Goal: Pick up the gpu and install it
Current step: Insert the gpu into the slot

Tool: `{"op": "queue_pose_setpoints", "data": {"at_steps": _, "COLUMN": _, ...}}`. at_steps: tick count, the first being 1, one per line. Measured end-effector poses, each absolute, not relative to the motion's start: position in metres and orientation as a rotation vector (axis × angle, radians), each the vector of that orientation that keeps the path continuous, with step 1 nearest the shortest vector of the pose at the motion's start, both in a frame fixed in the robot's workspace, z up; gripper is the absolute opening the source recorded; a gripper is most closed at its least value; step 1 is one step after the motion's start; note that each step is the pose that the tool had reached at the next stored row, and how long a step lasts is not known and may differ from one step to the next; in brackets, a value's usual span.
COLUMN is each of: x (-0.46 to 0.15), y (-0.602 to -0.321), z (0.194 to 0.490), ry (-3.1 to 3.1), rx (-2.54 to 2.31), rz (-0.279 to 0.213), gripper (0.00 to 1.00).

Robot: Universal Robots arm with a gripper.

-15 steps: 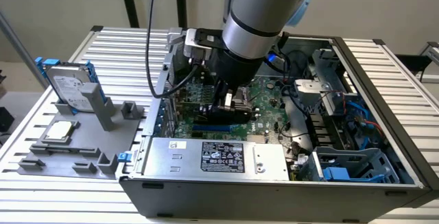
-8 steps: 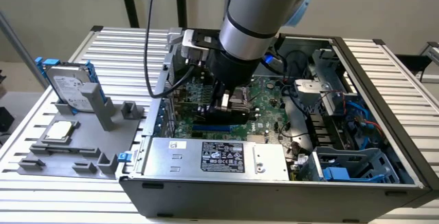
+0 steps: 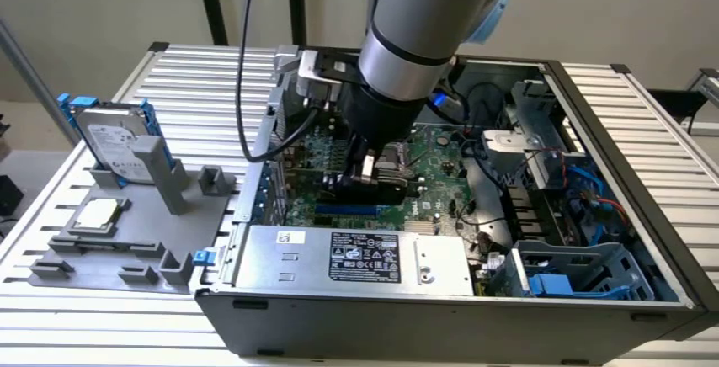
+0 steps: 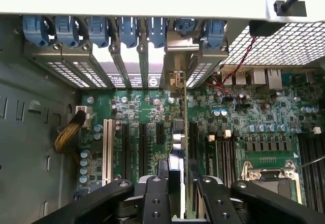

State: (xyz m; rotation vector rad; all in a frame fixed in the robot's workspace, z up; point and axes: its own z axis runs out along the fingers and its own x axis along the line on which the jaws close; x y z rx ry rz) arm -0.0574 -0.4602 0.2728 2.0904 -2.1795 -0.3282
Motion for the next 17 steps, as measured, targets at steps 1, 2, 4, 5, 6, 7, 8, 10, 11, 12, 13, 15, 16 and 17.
{"op": "queue_pose_setpoints", "data": {"at_steps": 1, "x": -0.0574, "y": -0.4602, "z": 0.2723, "ry": -2.178, "rx": 2.089, "rz": -0.325, "gripper": 0.26}}
{"op": "queue_pose_setpoints", "data": {"at_steps": 2, "x": -0.0573, "y": -0.4602, "z": 0.2719, "ry": -2.177, "rx": 2.087, "rz": -0.322, "gripper": 0.26}}
{"op": "queue_pose_setpoints", "data": {"at_steps": 4, "x": -0.0574, "y": -0.4598, "z": 0.271, "ry": -2.175, "rx": 2.082, "rz": -0.312, "gripper": 0.26}}
{"op": "queue_pose_setpoints", "data": {"at_steps": 5, "x": -0.0574, "y": -0.4595, "z": 0.2708, "ry": -2.174, "rx": 2.08, "rz": -0.307, "gripper": 0.26}}
{"op": "queue_pose_setpoints", "data": {"at_steps": 6, "x": -0.0573, "y": -0.4593, "z": 0.2706, "ry": -2.173, "rx": 2.08, "rz": -0.306, "gripper": 0.26}}
{"op": "queue_pose_setpoints", "data": {"at_steps": 7, "x": -0.0573, "y": -0.4591, "z": 0.2706, "ry": -2.173, "rx": 2.079, "rz": -0.305, "gripper": 0.26}}
{"op": "queue_pose_setpoints", "data": {"at_steps": 8, "x": -0.0574, "y": -0.4588, "z": 0.2707, "ry": -2.173, "rx": 2.079, "rz": -0.304, "gripper": 0.26}}
{"op": "queue_pose_setpoints", "data": {"at_steps": 10, "x": -0.0573, "y": -0.4581, "z": 0.2705, "ry": -2.173, "rx": 2.077, "rz": -0.305, "gripper": 0.26}}
{"op": "queue_pose_setpoints", "data": {"at_steps": 11, "x": -0.0574, "y": -0.4576, "z": 0.2704, "ry": -2.173, "rx": 2.075, "rz": -0.306, "gripper": 0.26}}
{"op": "queue_pose_setpoints", "data": {"at_steps": 12, "x": -0.0574, "y": -0.4567, "z": 0.2703, "ry": -2.174, "rx": 2.072, "rz": -0.307, "gripper": 0.26}}
{"op": "queue_pose_setpoints", "data": {"at_steps": 13, "x": -0.0574, "y": -0.4557, "z": 0.27, "ry": -2.175, "rx": 2.07, "rz": -0.309, "gripper": 0.26}}
{"op": "queue_pose_setpoints", "data": {"at_steps": 15, "x": -0.0574, "y": -0.4554, "z": 0.2694, "ry": -2.174, "rx": 2.069, "rz": -0.309, "gripper": 0.26}}
{"op": "queue_pose_setpoints", "data": {"at_steps": 16, "x": -0.0574, "y": -0.4554, "z": 0.2692, "ry": -2.174, "rx": 2.069, "rz": -0.308, "gripper": 0.26}}
{"op": "queue_pose_setpoints", "data": {"at_steps": 17, "x": -0.0574, "y": -0.4554, "z": 0.2689, "ry": -2.174, "rx": 2.068, "rz": -0.306, "gripper": 0.26}}
